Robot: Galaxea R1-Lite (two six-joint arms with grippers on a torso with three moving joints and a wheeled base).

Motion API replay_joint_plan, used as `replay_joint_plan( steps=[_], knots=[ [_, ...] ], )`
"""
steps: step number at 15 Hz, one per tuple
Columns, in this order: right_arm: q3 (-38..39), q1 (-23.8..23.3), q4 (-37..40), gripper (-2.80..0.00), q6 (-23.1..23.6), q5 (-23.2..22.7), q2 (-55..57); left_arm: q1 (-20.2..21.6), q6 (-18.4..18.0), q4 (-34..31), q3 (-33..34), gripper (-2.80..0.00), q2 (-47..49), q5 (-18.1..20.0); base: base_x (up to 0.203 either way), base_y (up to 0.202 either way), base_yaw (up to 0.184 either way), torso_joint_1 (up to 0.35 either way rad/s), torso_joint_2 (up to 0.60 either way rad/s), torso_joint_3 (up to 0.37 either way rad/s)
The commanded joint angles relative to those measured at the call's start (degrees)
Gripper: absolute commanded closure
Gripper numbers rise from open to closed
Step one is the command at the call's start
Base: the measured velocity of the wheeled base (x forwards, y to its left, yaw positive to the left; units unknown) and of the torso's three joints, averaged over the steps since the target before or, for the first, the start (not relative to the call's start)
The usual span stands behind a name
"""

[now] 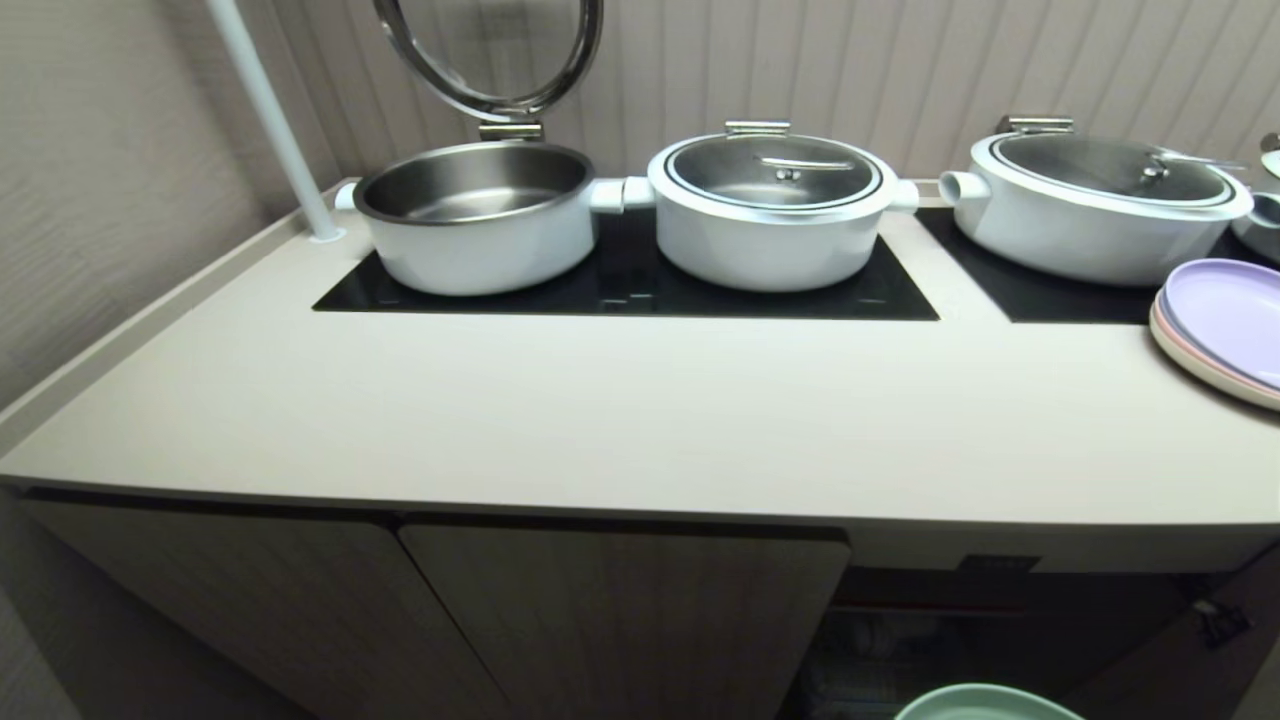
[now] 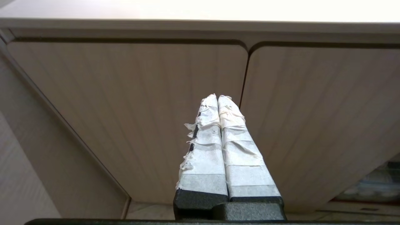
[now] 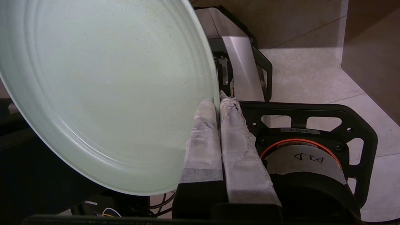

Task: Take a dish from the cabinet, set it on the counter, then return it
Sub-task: Put it back into the cabinet

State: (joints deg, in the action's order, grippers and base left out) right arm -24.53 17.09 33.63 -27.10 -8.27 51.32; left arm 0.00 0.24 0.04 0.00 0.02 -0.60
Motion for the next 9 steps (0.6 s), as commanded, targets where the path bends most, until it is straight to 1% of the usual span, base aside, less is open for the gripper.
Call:
replay_joint_plan(
  steps=[1,9],
  knots=[
    [-0.07,-0.04,0.21,0.0,-0.14,-0.08,0.09,0.0,0.02,-0.04,0.0,0.0,-0.02,-0.01,0.0,0.0,0.0,-0.207,0.45,0.239],
    [0.01,-0.13,0.21,0.0,-0.14,-0.08,-0.08,0.0,0.02,-0.04,0.0,0.0,-0.02,-0.02,0.0,0.0,0.0,-0.244,0.54,0.29]
  ],
)
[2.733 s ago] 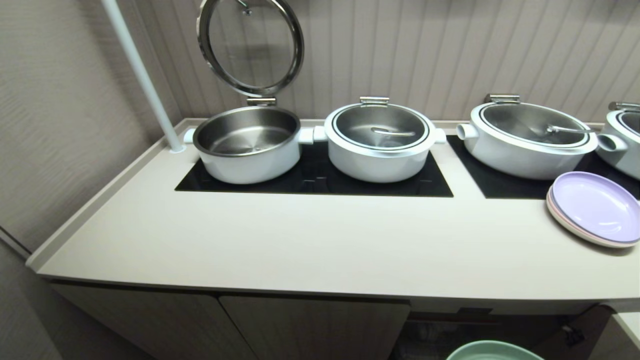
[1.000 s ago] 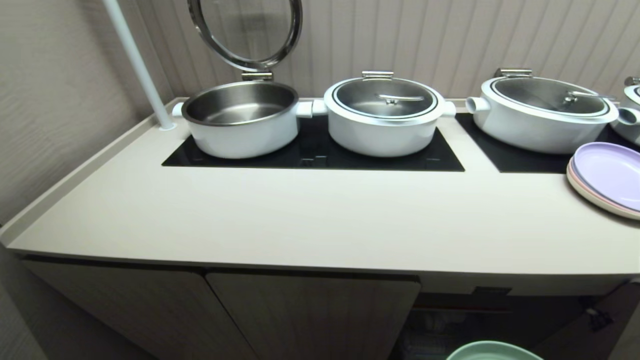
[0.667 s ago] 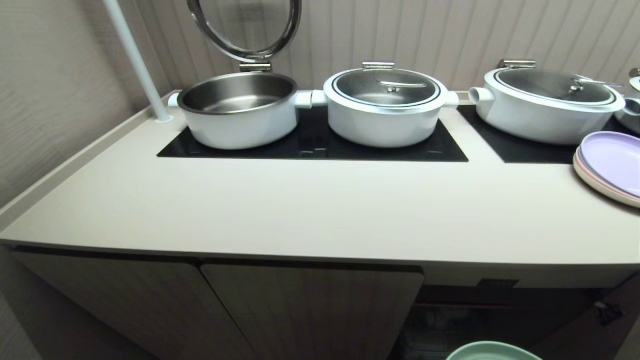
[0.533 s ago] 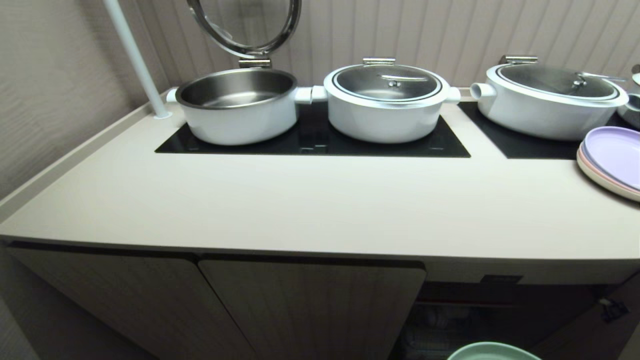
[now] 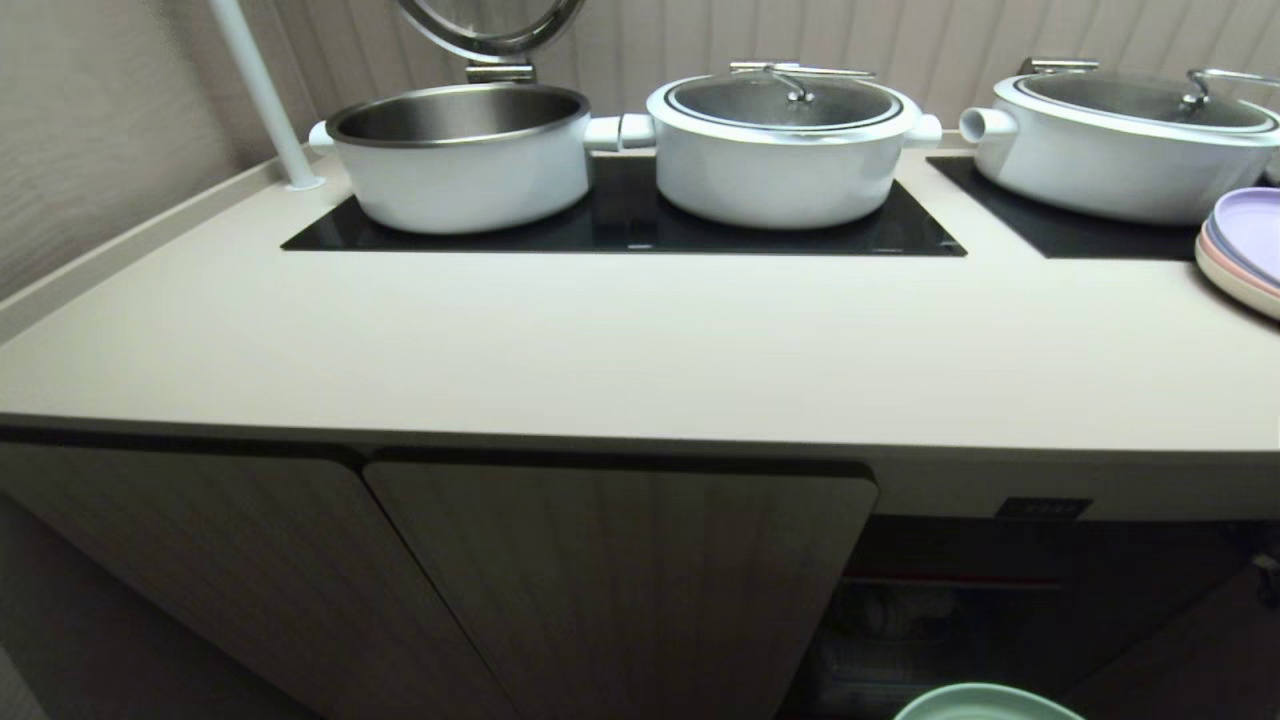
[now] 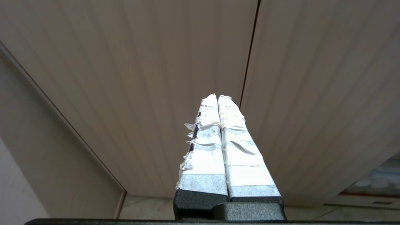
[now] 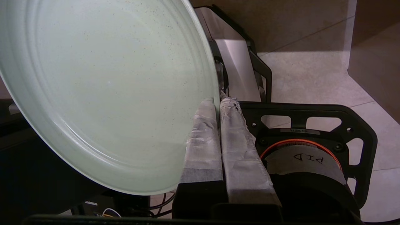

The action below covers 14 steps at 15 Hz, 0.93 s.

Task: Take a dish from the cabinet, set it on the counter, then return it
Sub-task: Put it back into the cabinet

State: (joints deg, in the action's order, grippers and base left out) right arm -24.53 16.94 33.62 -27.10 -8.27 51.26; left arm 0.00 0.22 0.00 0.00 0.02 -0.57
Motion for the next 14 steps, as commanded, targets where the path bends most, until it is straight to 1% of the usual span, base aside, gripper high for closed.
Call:
replay_joint_plan(
  steps=[1,14],
  knots=[
    [0.01,0.02,0.22,0.0,-0.14,-0.08,-0.02,0.0,0.04,0.0,0.0,0.0,-0.02,-0.04,0.0,0.0,0.0,-0.227,0.53,0.29],
    [0.01,0.02,0.22,0.0,-0.23,-0.08,0.07,0.0,0.04,0.0,0.0,0.0,-0.02,-0.04,0.0,0.0,0.0,-0.203,0.49,0.286]
  ],
)
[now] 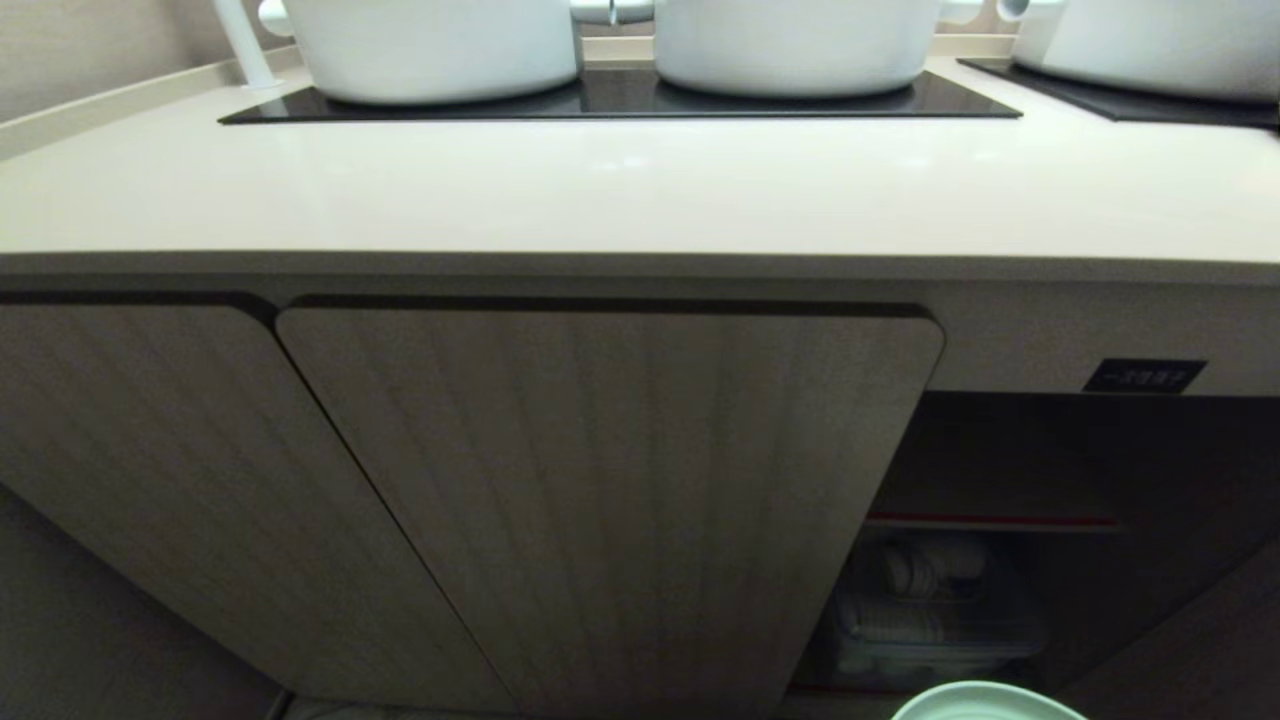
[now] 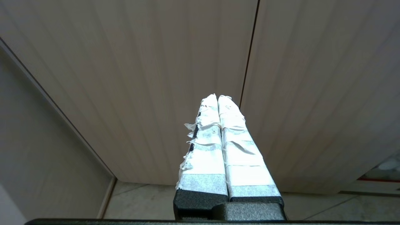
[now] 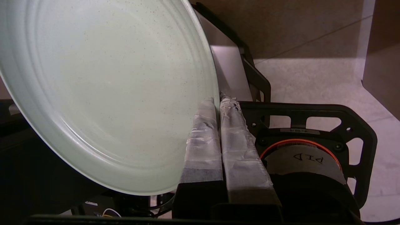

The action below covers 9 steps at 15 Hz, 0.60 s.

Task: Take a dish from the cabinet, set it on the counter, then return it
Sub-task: Put it back into the cabinet

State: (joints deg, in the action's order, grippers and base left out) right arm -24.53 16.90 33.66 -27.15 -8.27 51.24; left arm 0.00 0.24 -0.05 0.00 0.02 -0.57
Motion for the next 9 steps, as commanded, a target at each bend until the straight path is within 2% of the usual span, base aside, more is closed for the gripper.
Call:
replay_joint_plan(
  steps=[1,7,9],
  knots=[
    [0.01,0.07,0.17,0.0,-0.1,-0.08,0.0,0.0,0.02,0.05,0.0,0.0,-0.02,-0.04,0.0,0.0,0.0,-0.171,0.46,0.287],
    [0.27,0.07,0.17,0.0,-0.1,-0.08,0.0,0.0,0.02,0.05,0.0,0.0,-0.02,-0.04,0.0,0.0,0.0,-0.14,0.46,0.308],
    [0.27,0.07,0.17,0.0,-0.1,-0.08,0.0,0.0,0.02,0.05,0.0,0.0,-0.02,-0.04,0.0,0.0,0.0,-0.049,0.2,0.153]
  ],
)
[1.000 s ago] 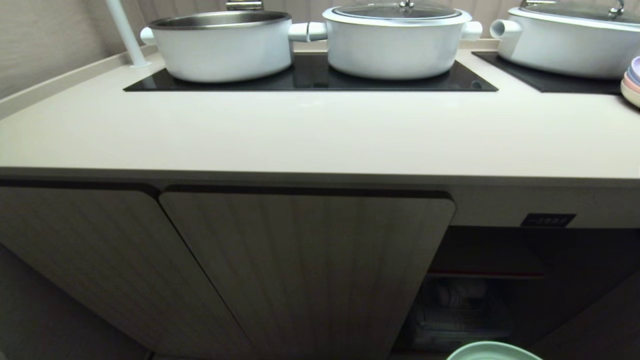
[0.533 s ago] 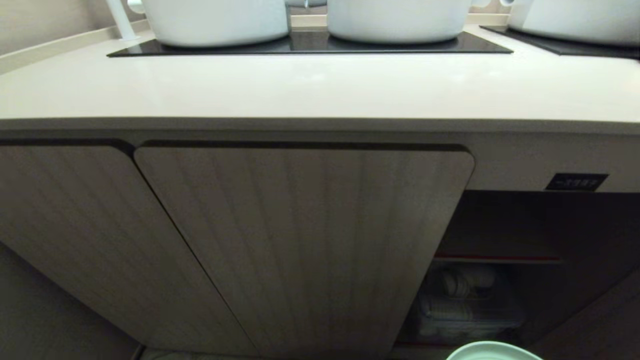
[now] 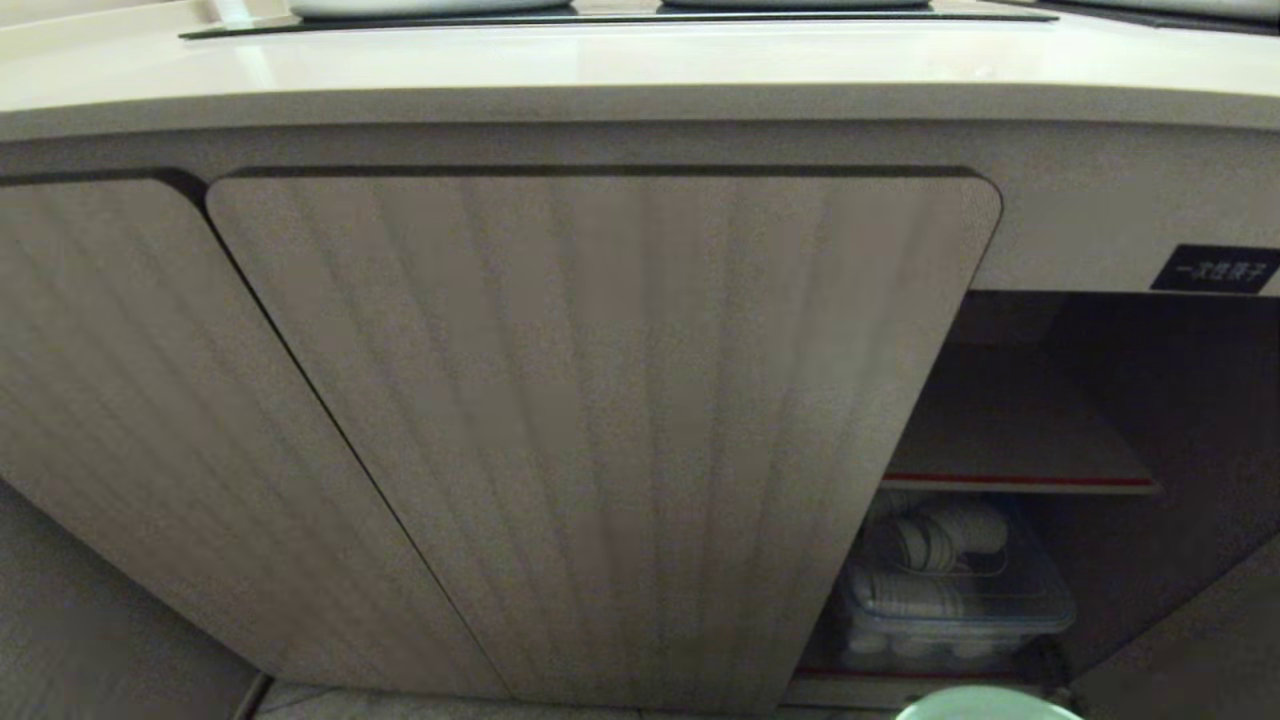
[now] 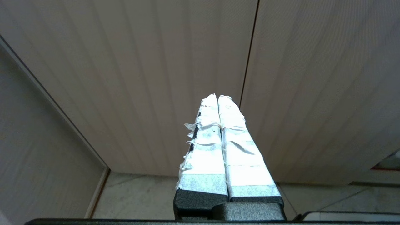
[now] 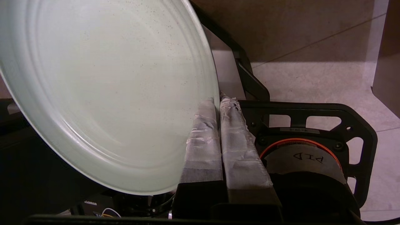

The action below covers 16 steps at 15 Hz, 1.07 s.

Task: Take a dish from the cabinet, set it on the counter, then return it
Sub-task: Put it back into the cabinet

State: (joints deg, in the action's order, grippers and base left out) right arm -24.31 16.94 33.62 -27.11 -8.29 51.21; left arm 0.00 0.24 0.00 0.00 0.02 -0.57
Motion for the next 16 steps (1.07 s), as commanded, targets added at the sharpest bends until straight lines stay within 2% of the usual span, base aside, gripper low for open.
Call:
replay_joint_plan(
  steps=[1,16],
  knots=[
    [0.05,0.02,0.22,0.0,-0.13,-0.06,0.03,0.0,0.02,0.0,0.0,0.0,-0.02,-0.04,0.0,0.0,0.0,-0.022,0.09,0.069],
    [-0.55,-0.17,0.22,0.0,-0.13,-0.06,0.12,0.0,0.02,0.0,0.0,0.0,-0.02,-0.04,0.0,0.0,0.0,0.0,0.01,0.004]
  ],
)
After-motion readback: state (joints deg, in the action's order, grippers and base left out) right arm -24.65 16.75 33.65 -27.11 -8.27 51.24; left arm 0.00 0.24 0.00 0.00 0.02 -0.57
